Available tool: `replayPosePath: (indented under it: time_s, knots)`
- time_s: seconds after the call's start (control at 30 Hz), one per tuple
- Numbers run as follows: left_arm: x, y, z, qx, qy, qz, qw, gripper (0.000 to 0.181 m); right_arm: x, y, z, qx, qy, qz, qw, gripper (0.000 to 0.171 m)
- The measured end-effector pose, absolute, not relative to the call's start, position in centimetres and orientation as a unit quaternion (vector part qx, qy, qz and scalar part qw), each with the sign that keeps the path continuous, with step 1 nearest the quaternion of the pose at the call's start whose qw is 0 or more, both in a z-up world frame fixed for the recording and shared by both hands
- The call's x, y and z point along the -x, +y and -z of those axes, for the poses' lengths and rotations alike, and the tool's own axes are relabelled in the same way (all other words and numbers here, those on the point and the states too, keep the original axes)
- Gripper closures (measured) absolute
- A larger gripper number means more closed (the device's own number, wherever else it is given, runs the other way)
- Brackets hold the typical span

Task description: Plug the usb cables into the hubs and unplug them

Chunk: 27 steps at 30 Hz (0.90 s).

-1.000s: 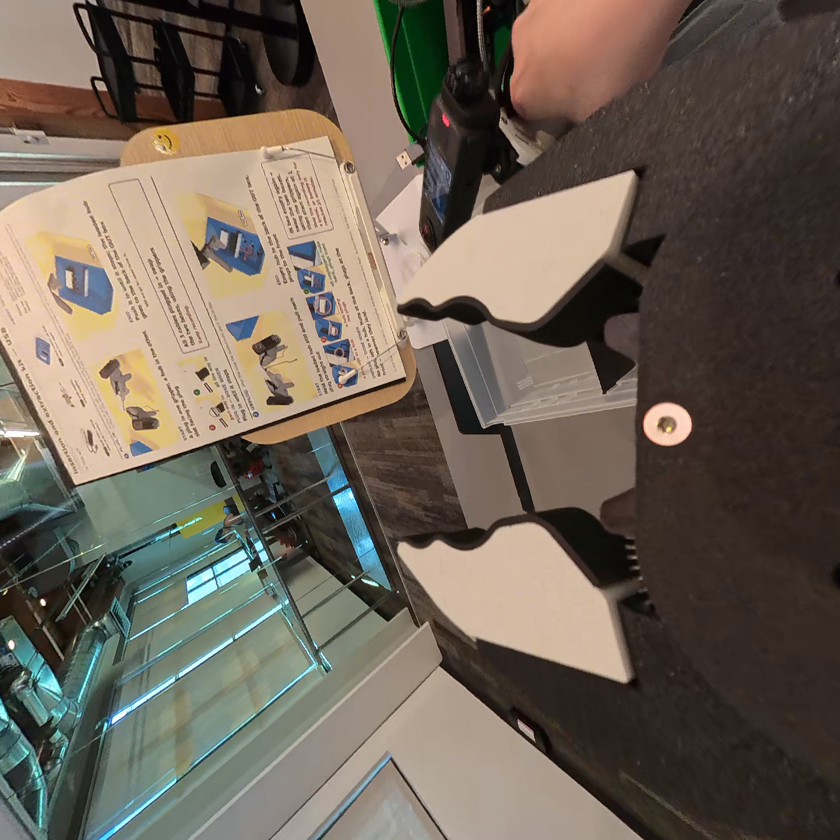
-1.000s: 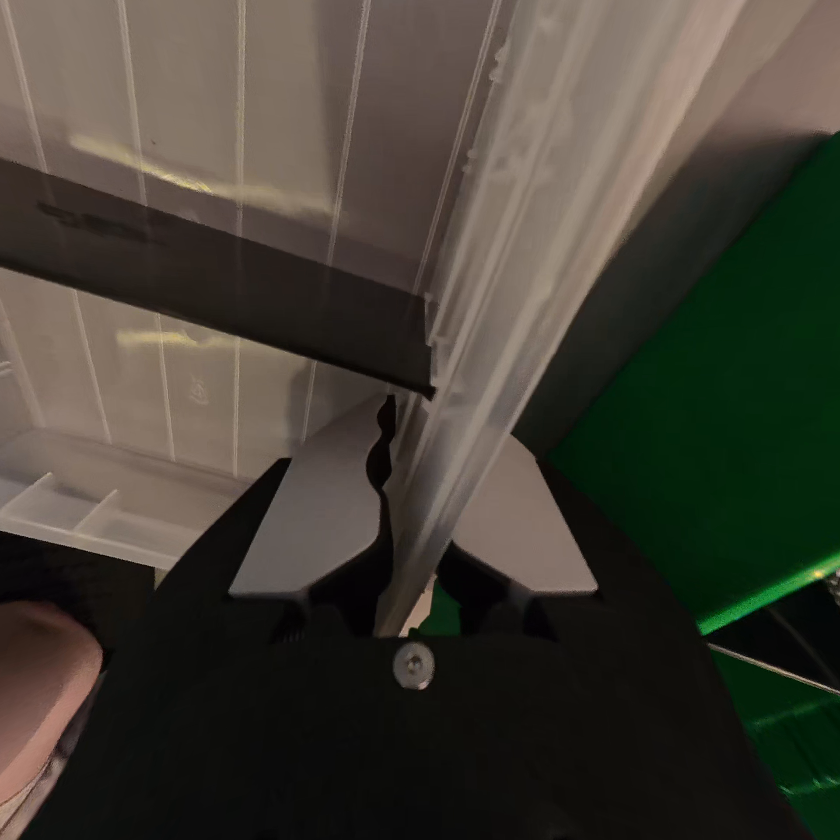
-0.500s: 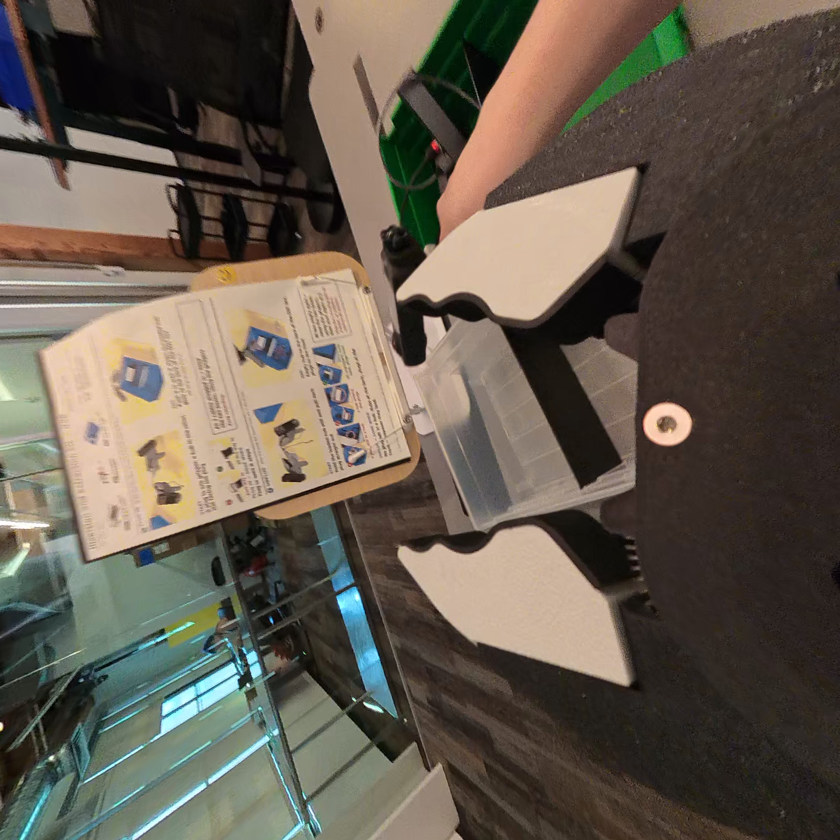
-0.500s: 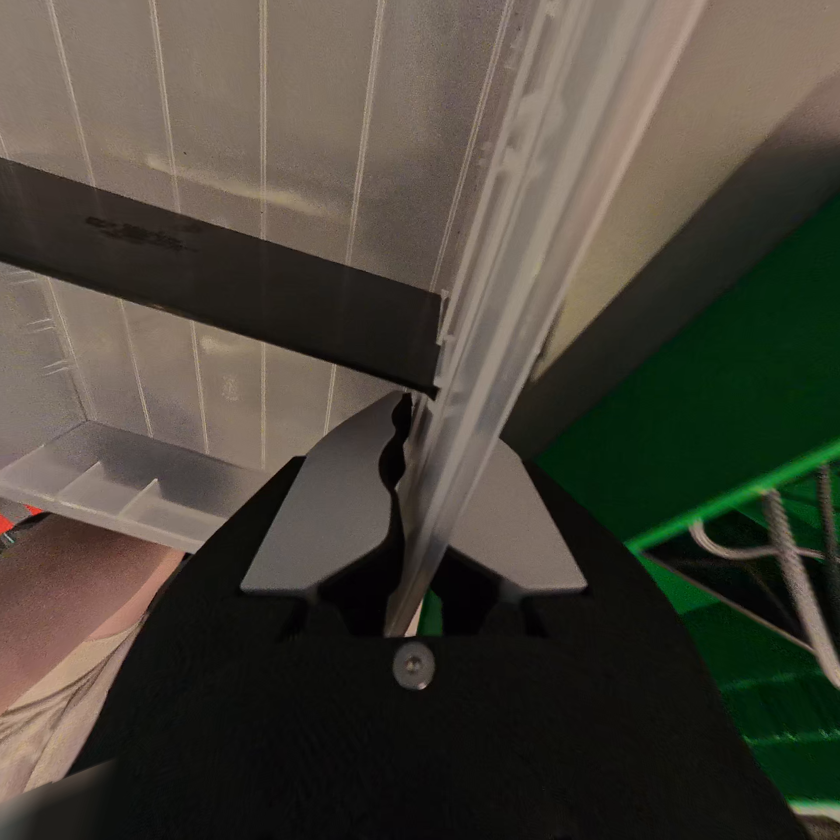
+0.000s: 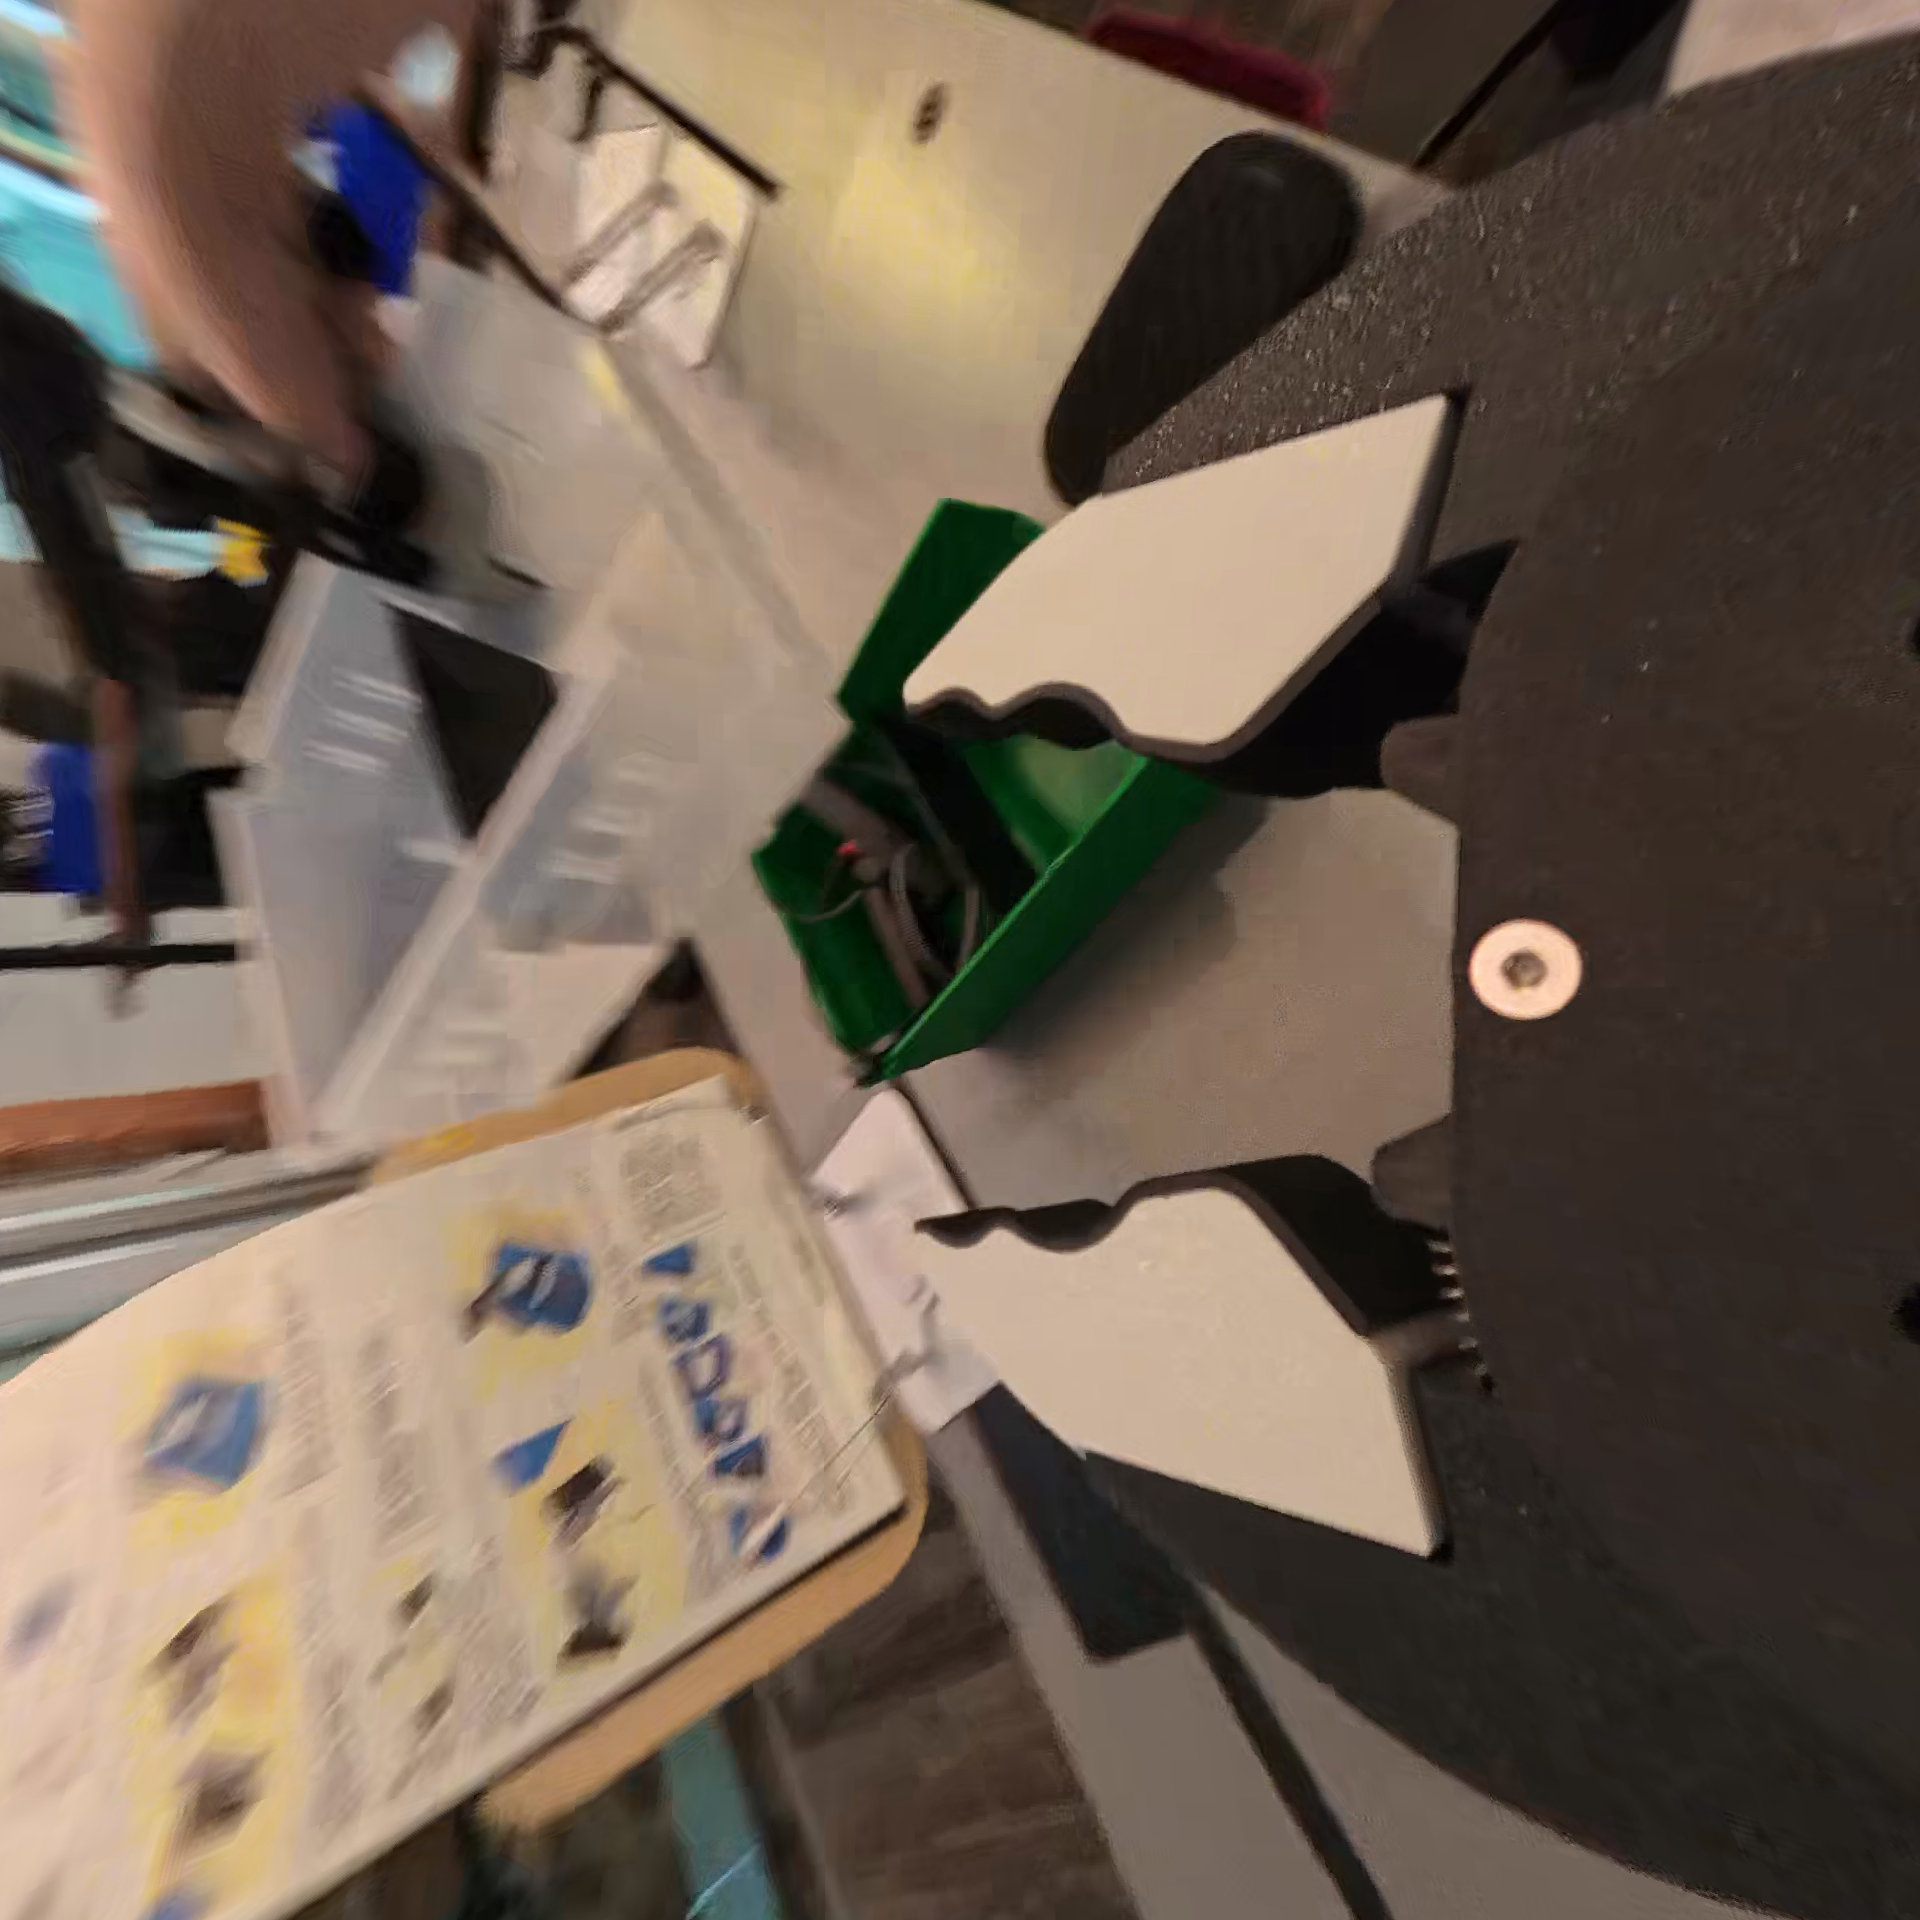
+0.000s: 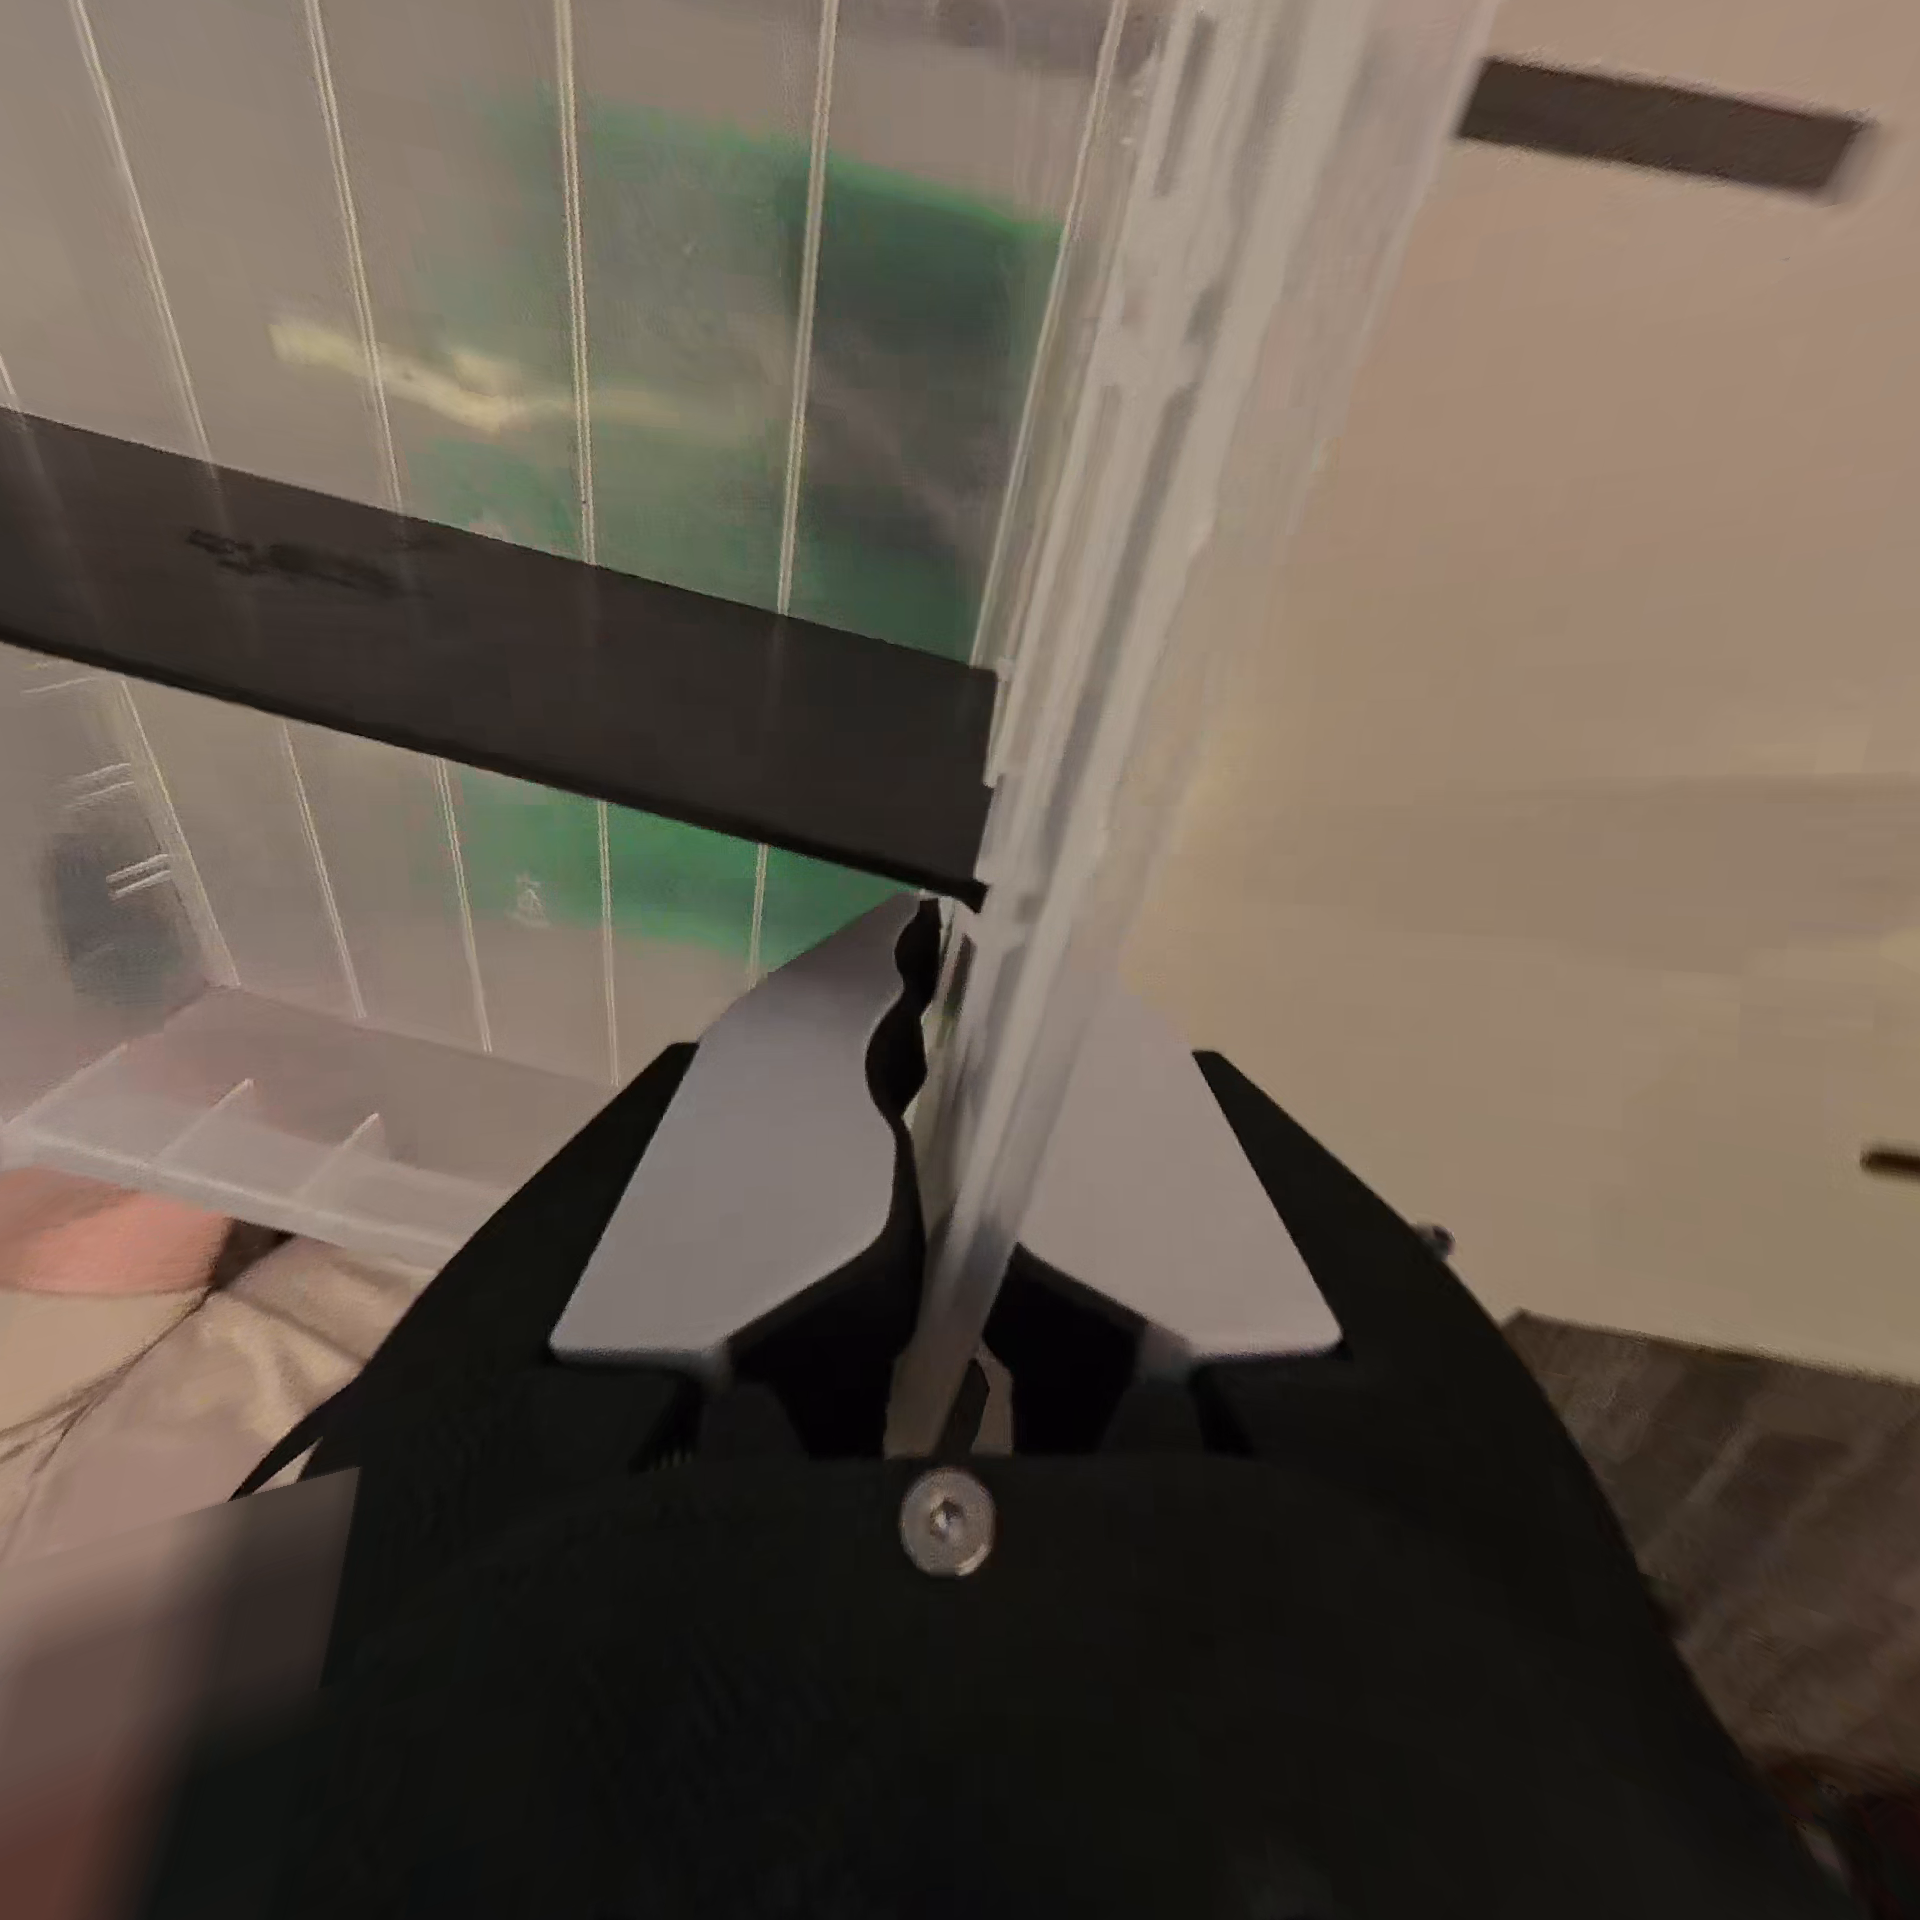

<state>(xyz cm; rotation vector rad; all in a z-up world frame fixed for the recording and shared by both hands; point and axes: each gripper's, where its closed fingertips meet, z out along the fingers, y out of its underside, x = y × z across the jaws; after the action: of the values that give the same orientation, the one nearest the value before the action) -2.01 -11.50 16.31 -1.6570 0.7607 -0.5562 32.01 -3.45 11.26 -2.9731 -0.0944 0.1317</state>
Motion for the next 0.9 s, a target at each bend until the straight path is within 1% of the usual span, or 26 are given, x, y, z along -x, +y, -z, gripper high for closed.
replayPosePath:
  time_s: [0.07, 0.17, 0.2, 0.27, 0.33, 0.4, 0.5, 0.57, 0.6, 0.63, 0.73, 0.77, 0.8, 0.9]
  knots:
    - [-0.9, -9.4, -12.1, 0.753, 0.363, 0.241, 0.493, 0.093, -38.3, -6.2, -11.5, 0.995, 0.030, -0.024, 0.087, 0.168]
    - [-4.8, -5.6, -5.1, 0.812, 0.389, 0.238, 0.364, 0.091, -46.2, -10.8, -10.3, 0.989, 0.122, -0.014, 0.087, 0.168]
    - [-5.7, -4.1, -2.9, 0.829, 0.381, 0.239, 0.332, 0.090, -48.3, -12.3, -9.6, 0.985, 0.147, -0.013, 0.086, 0.168]
    - [-7.2, -2.0, 0.9, 0.855, 0.355, 0.262, 0.274, 0.095, -51.8, -15.1, -7.7, 0.978, 0.191, -0.014, 0.081, 0.167]
    - [-8.7, -1.8, 3.2, 0.863, 0.337, 0.310, 0.215, 0.099, -54.3, -17.6, -5.5, 0.972, 0.224, -0.022, 0.071, 0.167]
    - [-9.6, -1.8, 4.7, 0.866, 0.338, 0.316, 0.190, 0.102, -56.0, -19.5, -3.2, 0.967, 0.244, -0.031, 0.058, 0.167]
    - [-10.4, -1.6, 6.8, 0.876, 0.349, 0.277, 0.185, 0.105, -57.4, -21.7, 0.2, 0.964, 0.258, -0.048, 0.032, 0.167]
    - [-10.7, -1.9, 8.6, 0.884, 0.365, 0.240, 0.165, 0.104, -57.7, -22.6, 2.1, 0.963, 0.262, -0.052, 0.014, 0.167]
    - [-10.8, -2.0, 9.3, 0.886, 0.373, 0.226, 0.156, 0.101, -57.8, -22.8, 2.9, 0.964, 0.262, -0.051, 0.006, 0.167]
    - [-11.3, -2.3, 9.2, 0.885, 0.369, 0.244, 0.147, 0.104, -57.8, -22.8, 3.5, 0.965, 0.258, -0.048, -0.001, 0.167]
    - [-11.0, -3.0, 9.3, 0.886, 0.369, 0.259, 0.110, 0.133, -57.3, -22.1, 4.8, 0.970, 0.240, -0.040, -0.012, 0.167]
    - [-11.3, -3.7, 9.0, 0.876, 0.374, 0.289, 0.092, 0.152, -57.0, -21.6, 5.0, 0.972, 0.231, -0.037, -0.013, 0.167]
    - [-11.5, -4.1, 8.9, 0.871, 0.374, 0.309, 0.076, 0.161, -56.7, -21.1, 5.2, 0.975, 0.220, -0.034, -0.013, 0.167]
    - [-10.0, -3.6, 8.9, 0.869, 0.390, 0.295, 0.068, 0.164, -55.0, -19.2, 5.6, 0.982, 0.185, -0.033, -0.011, 0.167]
